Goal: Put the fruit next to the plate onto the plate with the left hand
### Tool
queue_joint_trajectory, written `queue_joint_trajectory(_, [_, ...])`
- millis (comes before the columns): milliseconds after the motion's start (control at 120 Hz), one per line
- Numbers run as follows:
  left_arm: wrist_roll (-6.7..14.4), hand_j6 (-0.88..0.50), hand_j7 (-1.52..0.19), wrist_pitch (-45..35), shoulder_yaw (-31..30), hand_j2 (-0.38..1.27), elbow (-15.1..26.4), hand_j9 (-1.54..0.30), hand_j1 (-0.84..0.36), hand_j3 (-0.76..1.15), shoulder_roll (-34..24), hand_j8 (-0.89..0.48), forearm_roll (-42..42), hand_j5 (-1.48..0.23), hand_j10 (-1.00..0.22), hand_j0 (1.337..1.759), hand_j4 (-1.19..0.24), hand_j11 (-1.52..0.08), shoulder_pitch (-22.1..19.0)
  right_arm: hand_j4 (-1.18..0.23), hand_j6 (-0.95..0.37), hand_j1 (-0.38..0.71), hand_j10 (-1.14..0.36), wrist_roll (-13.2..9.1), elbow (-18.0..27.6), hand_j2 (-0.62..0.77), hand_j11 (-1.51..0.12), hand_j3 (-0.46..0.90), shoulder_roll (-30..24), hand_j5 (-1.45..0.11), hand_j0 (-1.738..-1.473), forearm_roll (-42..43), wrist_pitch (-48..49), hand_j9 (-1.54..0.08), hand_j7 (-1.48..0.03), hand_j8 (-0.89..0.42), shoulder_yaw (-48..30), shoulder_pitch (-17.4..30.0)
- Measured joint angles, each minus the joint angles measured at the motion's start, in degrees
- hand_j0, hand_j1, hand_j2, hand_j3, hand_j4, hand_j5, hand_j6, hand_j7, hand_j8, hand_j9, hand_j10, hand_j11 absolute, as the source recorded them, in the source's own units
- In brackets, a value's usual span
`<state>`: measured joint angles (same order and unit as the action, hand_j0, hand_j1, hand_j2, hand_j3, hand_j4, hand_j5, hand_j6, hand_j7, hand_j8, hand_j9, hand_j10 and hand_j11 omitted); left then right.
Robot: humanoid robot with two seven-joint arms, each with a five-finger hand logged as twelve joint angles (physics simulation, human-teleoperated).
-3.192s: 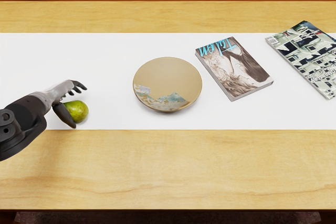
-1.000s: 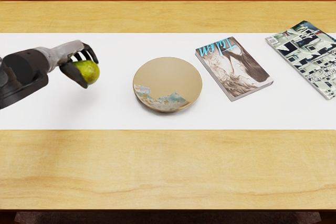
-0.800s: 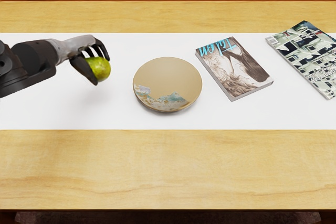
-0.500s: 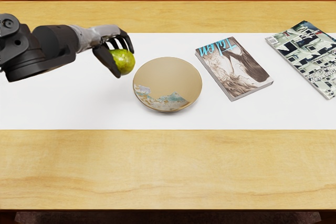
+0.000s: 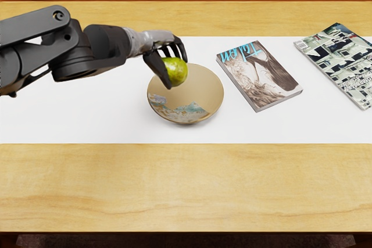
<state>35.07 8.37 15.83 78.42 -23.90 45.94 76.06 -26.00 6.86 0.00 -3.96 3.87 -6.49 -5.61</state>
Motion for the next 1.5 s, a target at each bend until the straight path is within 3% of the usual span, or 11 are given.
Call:
queue_joint_trajectory(333, [0.01,-0.16,-1.05,2.03,0.34,0.43,-8.28,-1.04,-0.34,0.0,5.17,-0.25,0.23,-1.11,-0.55,1.65,-0.32,-1.01,-0.26,0.0,0.0,-0.35,0.0,-0.01,0.0,0.0,0.0,0.0,0.0,0.0,-1.658,0.0,-0.04,0.0,0.0,0.0,-0.02,-0.43])
queue_joint_trajectory(742, [0.0,-0.17,-1.04,3.54,0.38,0.41,-13.57,-1.02,-0.33,0.0,8.08,-0.26,0.43,-1.09,-0.55,1.65,-0.32,-0.99,-0.28,0.0,0.0,-0.35,0.0,-0.01,0.05,0.0,0.0,0.0,0.0,0.0,-1.658,0.0,-0.05,0.0,0.0,0.0,-0.02,-0.45])
queue_joint_trajectory(958, [-0.05,-0.32,-0.75,2.13,3.51,0.27,-13.87,-0.75,-0.23,0.0,8.07,-0.36,0.47,-0.78,-0.49,1.655,-0.4,-0.74,-2.33,0.0,0.0,-0.35,0.0,-0.02,0.06,0.0,0.0,0.0,0.0,0.0,-1.658,0.0,-0.08,0.0,0.0,0.0,-0.02,-0.76])
queue_joint_trajectory(1267, [-0.07,-0.18,-0.3,-0.54,6.92,0.08,-13.91,-0.3,0.1,0.0,7.93,-0.19,-0.32,-0.31,-0.22,1.657,-0.19,-0.3,-4.52,0.0,0.0,-0.35,0.0,-0.01,0.08,0.0,0.0,0.0,0.0,0.0,-1.658,0.0,-0.07,0.0,0.0,0.0,-0.02,-0.96])
queue_joint_trajectory(1433, [-0.07,-0.1,-0.16,0.44,8.31,0.04,-13.28,-0.16,0.22,0.0,4.6,-0.1,-12.75,-0.16,-0.11,1.658,-0.1,-0.16,-5.37,0.0,0.0,-0.35,0.0,-0.02,0.06,0.0,0.0,0.0,0.0,0.0,-1.658,0.0,-0.13,0.0,0.0,0.0,-0.02,-0.98])
queue_joint_trajectory(1500, [-0.07,-0.08,-0.12,3.08,9.08,0.03,-11.77,-0.12,0.25,0.0,-0.39,-0.08,-19.75,-0.12,-0.09,1.658,-0.08,-0.12,-6.65,0.0,0.0,-0.35,0.0,-0.03,0.07,0.0,0.0,0.0,0.0,0.0,-1.658,0.0,-0.17,0.0,0.0,0.0,-0.02,-1.1])
